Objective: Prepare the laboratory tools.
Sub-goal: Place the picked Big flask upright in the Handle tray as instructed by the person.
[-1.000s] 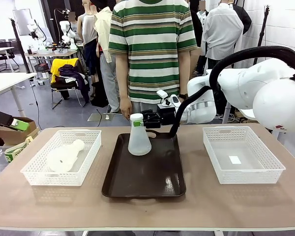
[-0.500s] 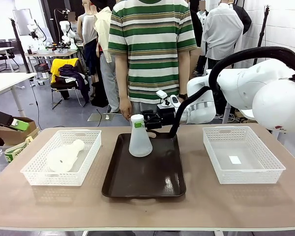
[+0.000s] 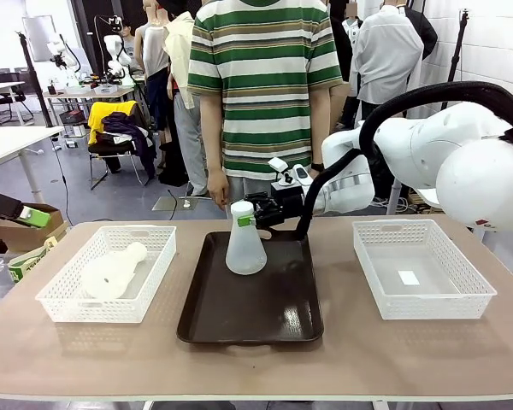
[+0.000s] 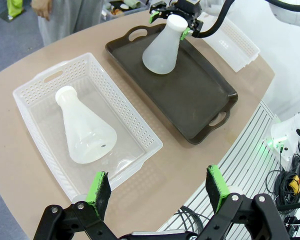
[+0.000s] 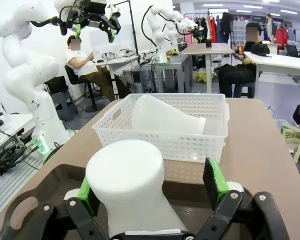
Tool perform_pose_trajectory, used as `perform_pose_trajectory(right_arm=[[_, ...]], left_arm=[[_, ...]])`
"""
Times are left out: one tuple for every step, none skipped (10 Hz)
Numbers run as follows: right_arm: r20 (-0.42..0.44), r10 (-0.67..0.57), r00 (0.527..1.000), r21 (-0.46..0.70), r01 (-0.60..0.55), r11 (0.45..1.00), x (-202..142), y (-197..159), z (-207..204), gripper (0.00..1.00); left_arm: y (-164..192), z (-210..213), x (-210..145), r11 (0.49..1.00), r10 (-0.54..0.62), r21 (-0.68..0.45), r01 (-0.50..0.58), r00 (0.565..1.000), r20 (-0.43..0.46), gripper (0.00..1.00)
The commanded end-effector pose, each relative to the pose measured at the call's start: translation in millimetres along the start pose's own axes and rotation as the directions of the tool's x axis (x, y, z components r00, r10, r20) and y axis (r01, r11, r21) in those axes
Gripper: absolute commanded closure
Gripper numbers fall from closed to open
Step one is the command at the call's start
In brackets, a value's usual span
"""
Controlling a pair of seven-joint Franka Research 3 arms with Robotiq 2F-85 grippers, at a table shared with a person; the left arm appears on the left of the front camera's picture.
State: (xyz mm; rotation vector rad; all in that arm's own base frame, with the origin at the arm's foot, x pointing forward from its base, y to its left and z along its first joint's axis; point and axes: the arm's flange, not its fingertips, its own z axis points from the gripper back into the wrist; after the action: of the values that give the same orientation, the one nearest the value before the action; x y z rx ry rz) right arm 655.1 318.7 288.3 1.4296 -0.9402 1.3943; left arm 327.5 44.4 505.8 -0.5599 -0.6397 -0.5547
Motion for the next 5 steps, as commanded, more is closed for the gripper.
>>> perform_pose_trajectory(right_arm=[[-0.046, -0.019, 0.999, 0.019, 0.02, 1.0, 5.8, 3.2, 4.6, 0.0], [-0.064, -0.031, 0.997, 0.021, 0.032, 0.999, 4.9, 5.4, 5.5, 0.0], [-0.086, -0.048, 0.995, 0.026, 0.05, 0.998, 4.6, 7.9, 7.2, 0.0], [-0.092, -0.062, 0.994, 0.043, 0.066, 0.997, 5.0, 10.2, 10.1, 0.0], [-0.09, -0.067, 0.994, 0.045, 0.071, 0.996, 6.0, 12.5, 13.3, 0.0]], left_arm=[[2.5, 1.3, -0.6, 1.0, -0.014, -0.021, 0.014, 1.0, 0.014, 0.0], [2.5, 1.3, -0.6, 1.0, -0.014, -0.021, 0.014, 1.0, 0.014, 0.0], [2.5, 1.3, -0.6, 1.0, -0.014, -0.021, 0.014, 1.0, 0.014, 0.0], [2.5, 1.3, -0.6, 1.0, -0.014, -0.021, 0.014, 1.0, 0.014, 0.0], [2.5, 1.3, -0.6, 1.0, -0.014, -0.021, 0.014, 1.0, 0.014, 0.0]])
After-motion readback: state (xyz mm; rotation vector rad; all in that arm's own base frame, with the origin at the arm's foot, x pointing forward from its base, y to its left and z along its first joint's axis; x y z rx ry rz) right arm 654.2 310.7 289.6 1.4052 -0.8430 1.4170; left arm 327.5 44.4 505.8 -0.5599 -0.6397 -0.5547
